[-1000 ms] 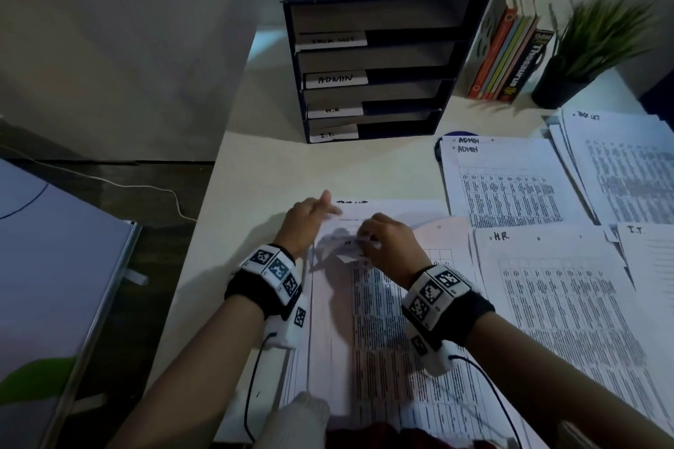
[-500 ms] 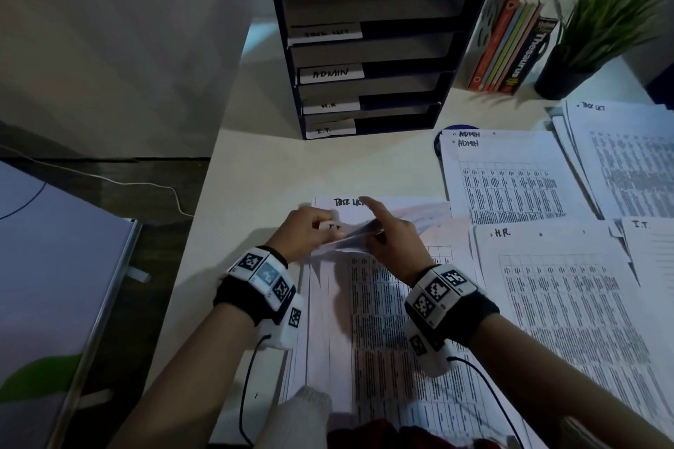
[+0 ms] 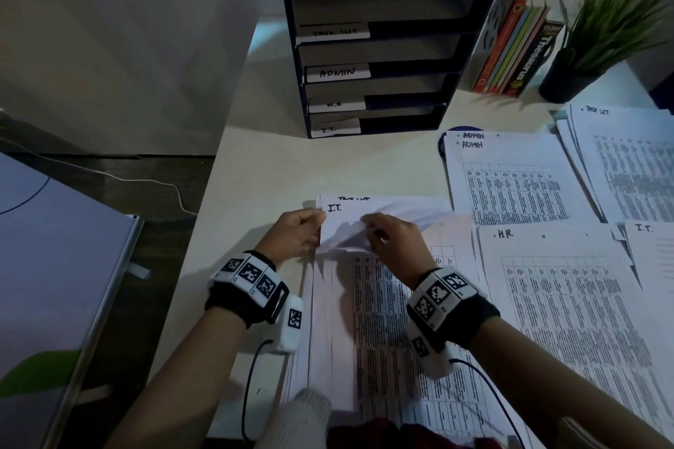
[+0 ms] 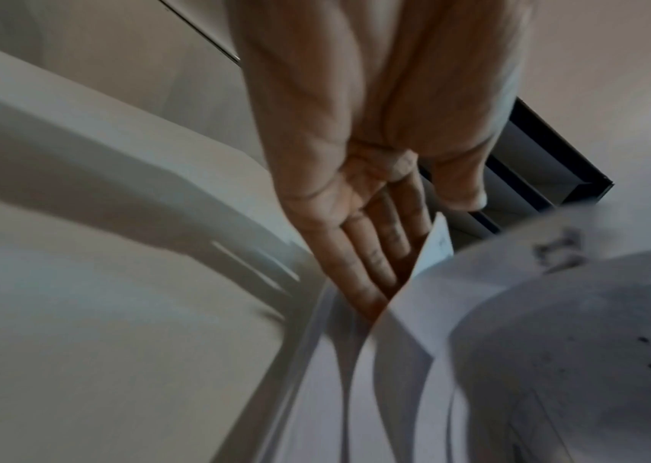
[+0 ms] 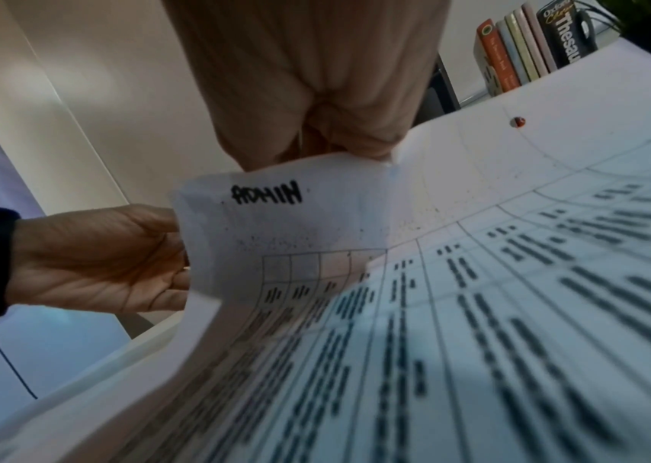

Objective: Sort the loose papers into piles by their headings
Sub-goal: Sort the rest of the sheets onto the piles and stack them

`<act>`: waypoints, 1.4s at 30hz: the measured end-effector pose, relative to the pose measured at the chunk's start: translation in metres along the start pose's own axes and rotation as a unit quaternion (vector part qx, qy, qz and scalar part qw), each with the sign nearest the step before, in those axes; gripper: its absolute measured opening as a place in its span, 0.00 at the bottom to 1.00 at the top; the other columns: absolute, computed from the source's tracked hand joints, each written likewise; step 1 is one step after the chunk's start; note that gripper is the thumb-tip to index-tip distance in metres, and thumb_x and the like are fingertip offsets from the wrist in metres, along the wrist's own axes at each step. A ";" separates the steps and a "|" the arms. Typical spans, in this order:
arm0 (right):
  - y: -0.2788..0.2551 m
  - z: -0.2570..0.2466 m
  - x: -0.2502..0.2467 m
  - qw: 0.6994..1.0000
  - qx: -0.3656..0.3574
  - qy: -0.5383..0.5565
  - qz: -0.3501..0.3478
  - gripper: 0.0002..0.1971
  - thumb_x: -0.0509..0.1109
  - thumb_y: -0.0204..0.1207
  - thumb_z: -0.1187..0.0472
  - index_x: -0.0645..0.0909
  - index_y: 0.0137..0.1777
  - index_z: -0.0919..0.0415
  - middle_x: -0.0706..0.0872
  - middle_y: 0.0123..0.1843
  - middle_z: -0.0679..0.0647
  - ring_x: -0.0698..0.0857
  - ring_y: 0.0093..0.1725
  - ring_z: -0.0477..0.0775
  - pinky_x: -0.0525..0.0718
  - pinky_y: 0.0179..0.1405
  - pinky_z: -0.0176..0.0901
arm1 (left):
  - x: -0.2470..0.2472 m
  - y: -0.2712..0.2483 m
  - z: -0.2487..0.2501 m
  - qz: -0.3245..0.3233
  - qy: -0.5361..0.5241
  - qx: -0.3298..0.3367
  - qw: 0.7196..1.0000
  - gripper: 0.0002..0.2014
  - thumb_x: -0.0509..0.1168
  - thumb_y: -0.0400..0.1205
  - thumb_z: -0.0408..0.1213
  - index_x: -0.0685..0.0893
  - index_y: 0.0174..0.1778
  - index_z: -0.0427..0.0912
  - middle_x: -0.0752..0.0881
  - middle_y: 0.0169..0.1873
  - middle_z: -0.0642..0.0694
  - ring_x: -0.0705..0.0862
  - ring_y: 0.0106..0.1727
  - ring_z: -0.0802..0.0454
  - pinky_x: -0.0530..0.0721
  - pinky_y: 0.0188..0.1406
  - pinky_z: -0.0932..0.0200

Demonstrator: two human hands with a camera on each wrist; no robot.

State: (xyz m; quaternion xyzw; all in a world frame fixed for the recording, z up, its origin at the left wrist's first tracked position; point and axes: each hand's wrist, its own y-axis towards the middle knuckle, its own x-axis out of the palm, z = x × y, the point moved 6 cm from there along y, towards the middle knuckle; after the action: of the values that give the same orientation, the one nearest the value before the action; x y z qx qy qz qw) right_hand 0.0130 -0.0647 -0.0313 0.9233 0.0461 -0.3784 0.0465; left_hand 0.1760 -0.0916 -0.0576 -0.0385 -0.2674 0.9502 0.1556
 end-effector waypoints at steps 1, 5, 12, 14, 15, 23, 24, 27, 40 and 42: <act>-0.003 0.001 0.001 1.000 -0.008 0.002 0.003 0.11 0.69 0.74 0.73 0.84 0.56 0.70 0.89 0.50 0.63 0.88 0.44 0.59 0.87 0.51 0.52 | -0.002 0.002 -0.001 0.016 0.004 0.002 1.000 0.09 0.60 0.83 0.36 0.79 0.56 0.38 0.79 0.44 0.37 0.78 0.40 0.45 0.83 0.31 0.63; -0.011 -0.006 0.000 0.999 -0.045 -0.019 0.013 0.09 0.80 0.62 0.69 0.86 0.42 0.71 0.86 0.47 0.66 0.87 0.37 0.60 0.89 0.41 0.52 | -0.005 0.006 -0.002 0.055 0.018 0.004 0.998 0.12 0.62 0.82 0.30 0.79 0.61 0.32 0.83 0.36 0.44 0.83 0.31 0.53 0.86 0.28 0.67; 0.007 -0.020 0.001 0.992 -0.074 -0.101 -0.006 0.07 0.75 0.69 0.64 0.84 0.44 0.67 0.85 0.55 0.61 0.86 0.45 0.62 0.86 0.37 0.52 | 0.004 0.003 0.007 0.032 0.038 0.053 0.997 0.07 0.66 0.78 0.28 0.85 0.49 0.29 0.84 0.31 0.46 0.82 0.33 0.53 0.84 0.36 0.64; 0.009 -0.018 0.000 0.999 -0.041 -0.034 -0.010 0.08 0.73 0.72 0.61 0.82 0.45 0.67 0.86 0.45 0.61 0.85 0.42 0.61 0.83 0.39 0.49 | 0.005 0.002 0.005 0.031 0.043 0.062 0.997 0.12 0.65 0.79 0.29 0.84 0.55 0.26 0.86 0.35 0.46 0.83 0.35 0.56 0.83 0.37 0.70; 0.010 -0.017 -0.001 1.000 -0.021 0.003 -0.003 0.10 0.73 0.73 0.58 0.82 0.42 0.67 0.86 0.41 0.60 0.84 0.39 0.58 0.82 0.38 0.48 | 0.005 0.001 0.003 0.029 0.044 0.063 0.997 0.13 0.65 0.79 0.29 0.83 0.58 0.27 0.86 0.38 0.45 0.84 0.37 0.57 0.83 0.37 0.72; 0.020 -0.009 0.005 0.991 0.119 0.050 -0.033 0.23 0.68 0.73 0.41 0.86 0.34 0.62 0.87 0.31 0.51 0.83 0.34 0.49 0.76 0.35 0.39 | 0.013 -0.002 -0.003 0.052 0.029 0.068 0.996 0.12 0.69 0.75 0.25 0.84 0.54 0.26 0.87 0.29 0.50 0.83 0.26 0.67 0.79 0.28 0.75; 0.021 -0.009 0.005 0.991 0.119 0.044 -0.030 0.22 0.69 0.73 0.42 0.87 0.36 0.64 0.87 0.32 0.52 0.82 0.35 0.51 0.75 0.33 0.39 | 0.014 -0.001 -0.002 0.055 0.028 0.068 0.996 0.11 0.68 0.75 0.24 0.84 0.53 0.26 0.86 0.23 0.54 0.81 0.22 0.68 0.77 0.26 0.75; 0.023 -0.010 0.004 0.992 0.121 0.038 -0.024 0.18 0.69 0.75 0.48 0.86 0.38 0.66 0.82 0.31 0.51 0.78 0.34 0.50 0.66 0.29 0.40 | 0.017 0.000 -0.001 0.050 0.032 0.074 0.996 0.12 0.66 0.76 0.22 0.83 0.56 0.29 0.84 0.19 0.57 0.79 0.21 0.68 0.75 0.25 0.76; 0.018 -0.002 0.002 0.986 0.140 0.082 -0.039 0.18 0.74 0.73 0.57 0.73 0.24 0.57 0.73 0.21 0.47 0.71 0.24 0.43 0.67 0.23 0.30 | 0.020 0.000 -0.001 0.024 -0.017 0.050 0.998 0.12 0.69 0.73 0.23 0.85 0.52 0.36 0.83 0.20 0.55 0.72 0.18 0.63 0.72 0.19 0.72; 0.016 0.000 0.003 0.987 0.142 0.059 -0.038 0.19 0.71 0.74 0.61 0.70 0.24 0.59 0.73 0.23 0.52 0.73 0.27 0.51 0.68 0.27 0.38 | 0.017 0.002 -0.001 0.041 0.015 0.052 0.998 0.09 0.68 0.76 0.26 0.85 0.52 0.32 0.83 0.22 0.52 0.73 0.18 0.63 0.73 0.20 0.71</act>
State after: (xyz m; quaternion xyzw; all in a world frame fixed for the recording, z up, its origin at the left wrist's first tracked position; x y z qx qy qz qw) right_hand 0.0173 -0.0808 -0.0327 0.9389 0.0299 -0.3273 -0.1020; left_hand 0.1596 -0.0869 -0.0593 -0.0558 -0.2138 0.9676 0.1222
